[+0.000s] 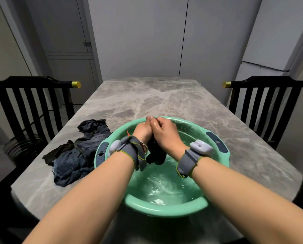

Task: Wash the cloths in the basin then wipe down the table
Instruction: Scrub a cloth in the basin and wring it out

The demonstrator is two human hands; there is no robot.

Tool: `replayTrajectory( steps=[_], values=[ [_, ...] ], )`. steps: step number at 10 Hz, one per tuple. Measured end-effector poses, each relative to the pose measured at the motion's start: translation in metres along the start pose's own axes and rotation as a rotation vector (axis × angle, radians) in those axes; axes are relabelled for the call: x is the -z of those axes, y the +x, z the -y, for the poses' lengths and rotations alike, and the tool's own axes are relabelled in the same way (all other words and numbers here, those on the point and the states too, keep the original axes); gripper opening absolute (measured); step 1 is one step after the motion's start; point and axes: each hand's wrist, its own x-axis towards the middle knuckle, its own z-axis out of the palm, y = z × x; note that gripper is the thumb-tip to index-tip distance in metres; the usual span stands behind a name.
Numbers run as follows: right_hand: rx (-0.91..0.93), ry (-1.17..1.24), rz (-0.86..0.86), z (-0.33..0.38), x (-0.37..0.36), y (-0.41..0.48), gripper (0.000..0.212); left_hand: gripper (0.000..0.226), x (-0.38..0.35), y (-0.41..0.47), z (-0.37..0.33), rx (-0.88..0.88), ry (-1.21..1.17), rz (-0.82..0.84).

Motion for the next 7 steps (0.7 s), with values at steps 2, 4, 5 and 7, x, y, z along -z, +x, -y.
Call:
replayTrajectory(
  steps=[2, 4, 5, 7],
  values=[
    [0.054, -0.191, -0.059, 0.002, 0.007, -0.006, 0.052, 0.058, 0.001, 0.002, 0.002, -0.004, -0.121, -0.025],
    [-0.004, -0.362, -0.003, -0.011, 0.011, 0.008, 0.05, 0.044, -0.001, 0.011, 0.007, 0.165, -0.529, 0.154],
    [-0.179, -0.563, 0.264, -0.034, 0.019, 0.009, 0.048, 0.049, 0.0, 0.011, 0.011, 0.097, 0.002, 0.123],
    [-0.217, -0.873, 0.628, -0.04, 0.018, -0.007, 0.058, 0.058, -0.006, 0.007, 0.051, 0.096, 0.654, 0.009]
  ],
)
